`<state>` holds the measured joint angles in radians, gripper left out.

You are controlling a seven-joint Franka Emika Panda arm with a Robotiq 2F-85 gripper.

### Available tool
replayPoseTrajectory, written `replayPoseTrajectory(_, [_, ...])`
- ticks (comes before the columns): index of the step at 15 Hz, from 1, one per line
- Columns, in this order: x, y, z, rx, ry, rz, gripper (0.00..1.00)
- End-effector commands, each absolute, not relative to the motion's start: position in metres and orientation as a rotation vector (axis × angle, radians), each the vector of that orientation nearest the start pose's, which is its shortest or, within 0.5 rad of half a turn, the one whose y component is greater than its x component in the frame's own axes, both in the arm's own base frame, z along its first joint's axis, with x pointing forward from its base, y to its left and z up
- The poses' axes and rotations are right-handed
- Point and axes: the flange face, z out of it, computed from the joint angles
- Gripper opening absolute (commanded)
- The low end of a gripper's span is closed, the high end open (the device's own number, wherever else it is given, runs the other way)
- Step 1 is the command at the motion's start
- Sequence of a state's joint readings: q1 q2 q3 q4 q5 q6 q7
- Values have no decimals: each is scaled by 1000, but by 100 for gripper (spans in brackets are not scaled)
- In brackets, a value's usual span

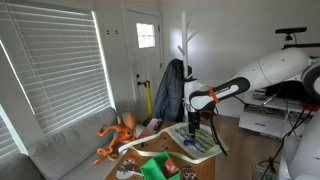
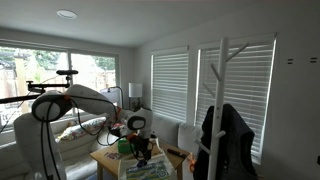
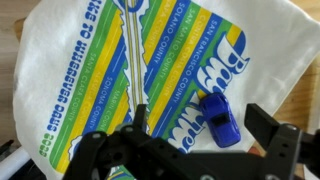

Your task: Put the blue toy car on top of the black remote

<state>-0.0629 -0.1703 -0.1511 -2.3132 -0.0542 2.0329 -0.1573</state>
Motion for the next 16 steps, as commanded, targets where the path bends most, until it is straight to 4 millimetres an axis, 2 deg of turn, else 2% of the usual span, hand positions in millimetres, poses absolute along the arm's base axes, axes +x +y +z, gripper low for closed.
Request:
replayPoseTrajectory(1, [499,-88,389,-3188,-119,264,100])
replayPoseTrajectory(2, [507,-81,388,-3172,-161,232,100])
replayPoseTrajectory(3, [505,-78,389,-3114,-235,202,100])
replayPoseTrajectory(4, [495,-82,387,-3157,-130,227,100])
replayPoseTrajectory(8, [503,-77,385,-3136,-216,220,100])
replayPoseTrajectory(10, [502,-62,390,-3160,-373,172,100])
replayPoseTrajectory(11, [505,-72,386,-3143,-277,210,100])
replayPoseTrajectory(16, [508,-61,387,-3148,-334,193,100])
